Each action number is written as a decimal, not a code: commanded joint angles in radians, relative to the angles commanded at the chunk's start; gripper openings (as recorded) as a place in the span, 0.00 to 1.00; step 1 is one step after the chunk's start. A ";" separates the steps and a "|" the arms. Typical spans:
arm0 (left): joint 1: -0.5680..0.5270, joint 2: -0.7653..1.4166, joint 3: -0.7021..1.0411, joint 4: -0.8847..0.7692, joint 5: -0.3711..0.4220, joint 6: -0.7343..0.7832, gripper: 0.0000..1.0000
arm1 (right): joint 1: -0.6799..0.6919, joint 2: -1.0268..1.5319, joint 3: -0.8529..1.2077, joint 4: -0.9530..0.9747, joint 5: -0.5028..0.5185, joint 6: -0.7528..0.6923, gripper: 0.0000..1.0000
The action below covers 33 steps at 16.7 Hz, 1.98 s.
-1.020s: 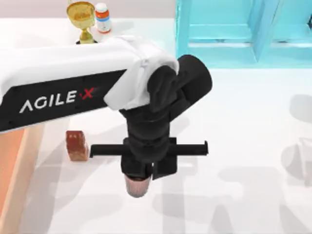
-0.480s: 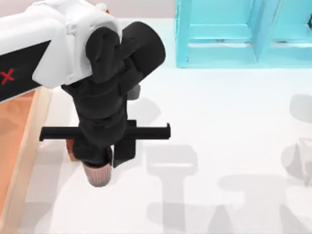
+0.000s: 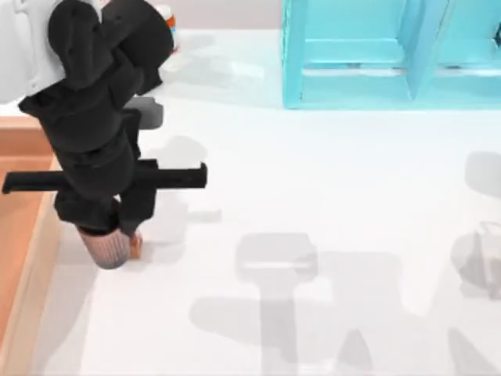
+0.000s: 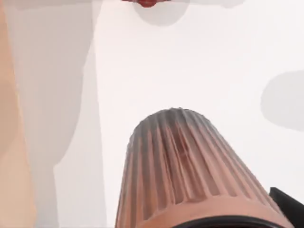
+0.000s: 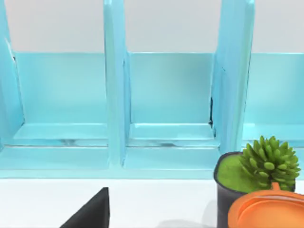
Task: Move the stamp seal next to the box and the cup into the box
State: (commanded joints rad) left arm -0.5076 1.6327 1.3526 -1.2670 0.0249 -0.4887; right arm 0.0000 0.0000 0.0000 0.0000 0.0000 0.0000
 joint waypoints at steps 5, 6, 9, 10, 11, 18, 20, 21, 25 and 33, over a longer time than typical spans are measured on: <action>0.384 -0.054 -0.072 -0.018 0.010 0.355 0.00 | 0.000 0.000 0.000 0.000 0.000 0.000 1.00; 0.463 -0.067 -0.093 -0.020 0.009 0.427 0.00 | 0.000 0.000 0.000 0.000 0.000 0.000 1.00; 0.668 -0.116 -0.163 -0.018 0.009 0.623 0.00 | 0.000 0.000 0.000 0.000 0.000 0.000 1.00; 0.720 -0.134 -0.185 -0.015 0.011 0.679 0.00 | 0.000 0.000 0.000 0.000 0.000 0.000 1.00; 0.765 -0.153 -0.205 -0.011 0.015 0.728 0.00 | 0.000 0.000 0.000 0.000 0.000 0.000 1.00; 0.869 -0.221 -0.261 0.007 0.042 0.873 0.00 | 0.000 0.000 0.000 0.000 0.000 0.000 1.00; 0.869 -0.221 -0.261 0.007 0.042 0.873 0.00 | 0.000 0.000 0.000 0.000 0.000 0.000 1.00; 0.865 -0.216 -0.257 0.005 0.040 0.873 0.00 | 0.000 0.000 0.000 0.000 0.000 0.000 1.00; 0.862 -0.202 -0.282 0.044 0.023 0.878 0.00 | 0.000 0.000 0.000 0.000 0.000 0.000 1.00; 0.869 -0.158 -0.439 0.243 0.008 0.892 0.00 | 0.000 0.000 0.000 0.000 0.000 0.000 1.00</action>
State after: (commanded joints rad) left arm 0.3613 1.4744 0.9132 -1.0237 0.0327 0.4036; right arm 0.0000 0.0000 0.0000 0.0000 0.0000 0.0000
